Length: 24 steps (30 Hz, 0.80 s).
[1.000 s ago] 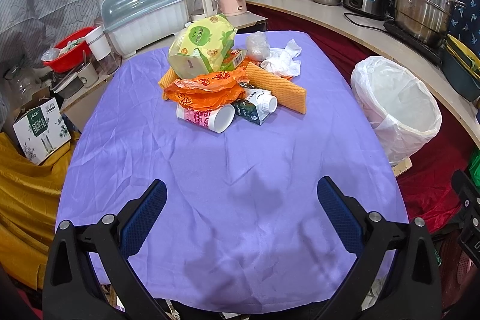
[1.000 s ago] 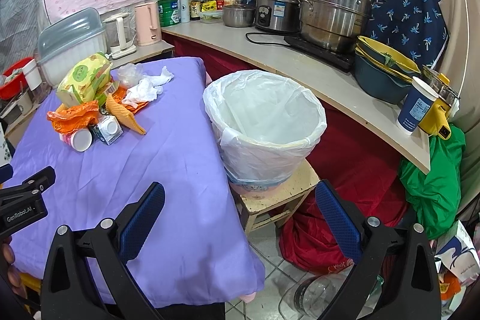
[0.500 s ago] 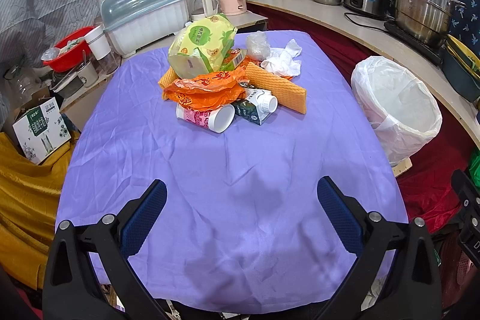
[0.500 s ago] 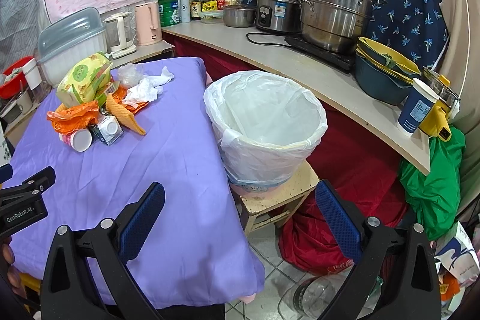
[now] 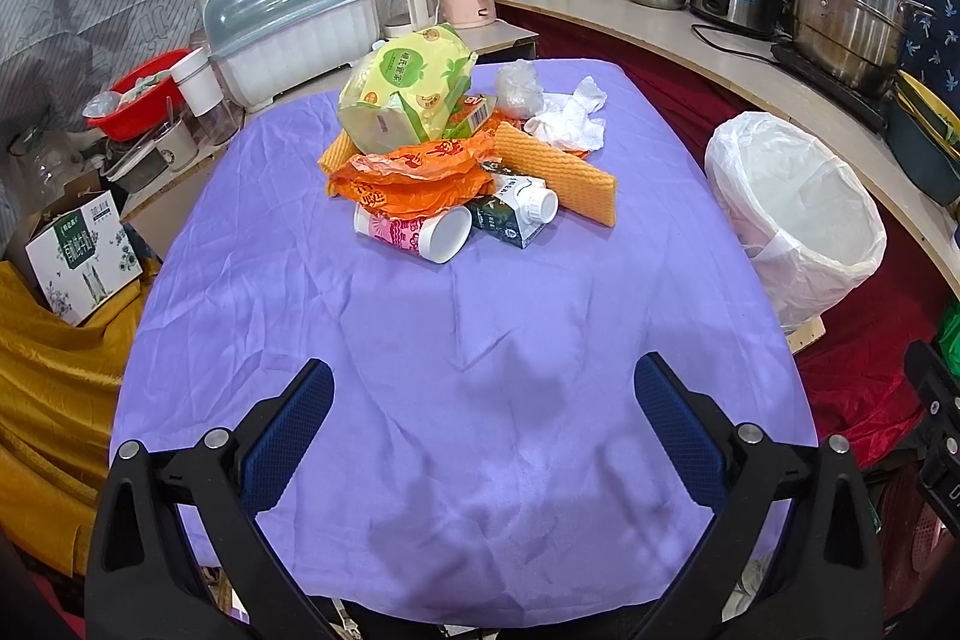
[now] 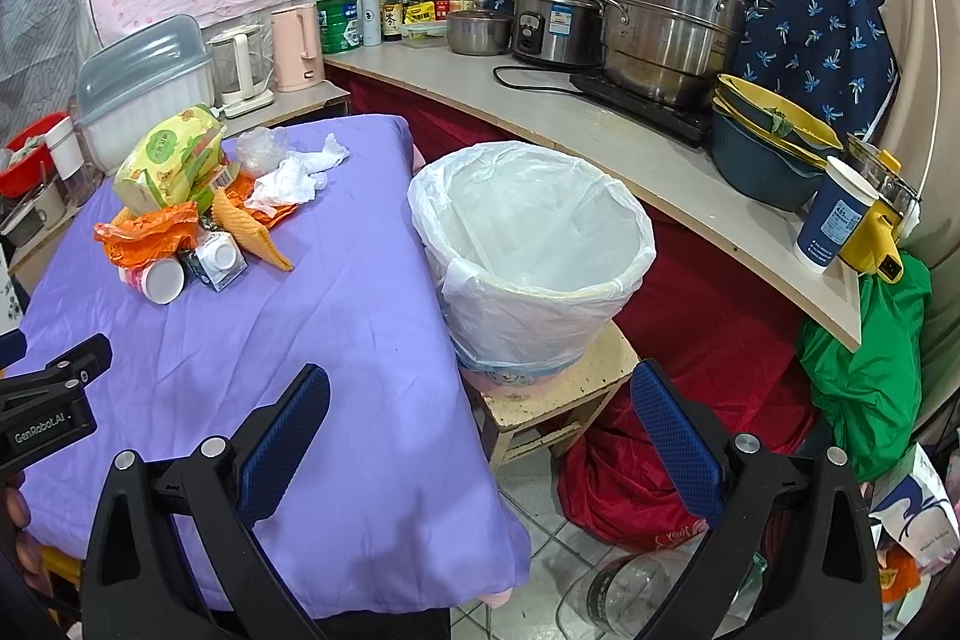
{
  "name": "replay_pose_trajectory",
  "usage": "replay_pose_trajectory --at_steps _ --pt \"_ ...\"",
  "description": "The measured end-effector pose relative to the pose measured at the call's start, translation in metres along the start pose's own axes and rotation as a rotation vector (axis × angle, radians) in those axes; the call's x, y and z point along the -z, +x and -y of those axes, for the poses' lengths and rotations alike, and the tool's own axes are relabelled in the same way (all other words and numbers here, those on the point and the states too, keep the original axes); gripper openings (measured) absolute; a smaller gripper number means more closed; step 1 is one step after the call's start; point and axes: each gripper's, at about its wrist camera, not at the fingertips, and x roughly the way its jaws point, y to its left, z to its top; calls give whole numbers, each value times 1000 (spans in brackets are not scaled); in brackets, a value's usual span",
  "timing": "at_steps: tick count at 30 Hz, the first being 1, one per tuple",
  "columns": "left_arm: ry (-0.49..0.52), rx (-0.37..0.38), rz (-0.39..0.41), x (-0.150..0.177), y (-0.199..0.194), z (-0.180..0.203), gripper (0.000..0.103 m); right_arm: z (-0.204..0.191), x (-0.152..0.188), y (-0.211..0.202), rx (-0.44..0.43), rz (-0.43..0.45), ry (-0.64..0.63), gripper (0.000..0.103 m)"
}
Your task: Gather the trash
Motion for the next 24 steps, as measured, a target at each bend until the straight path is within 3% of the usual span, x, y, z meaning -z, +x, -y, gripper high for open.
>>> replay_pose_trajectory --at_steps 24 --pt "-18 43 -36 -6 24 7 96 -3 -7 23 -6 -11 13 96"
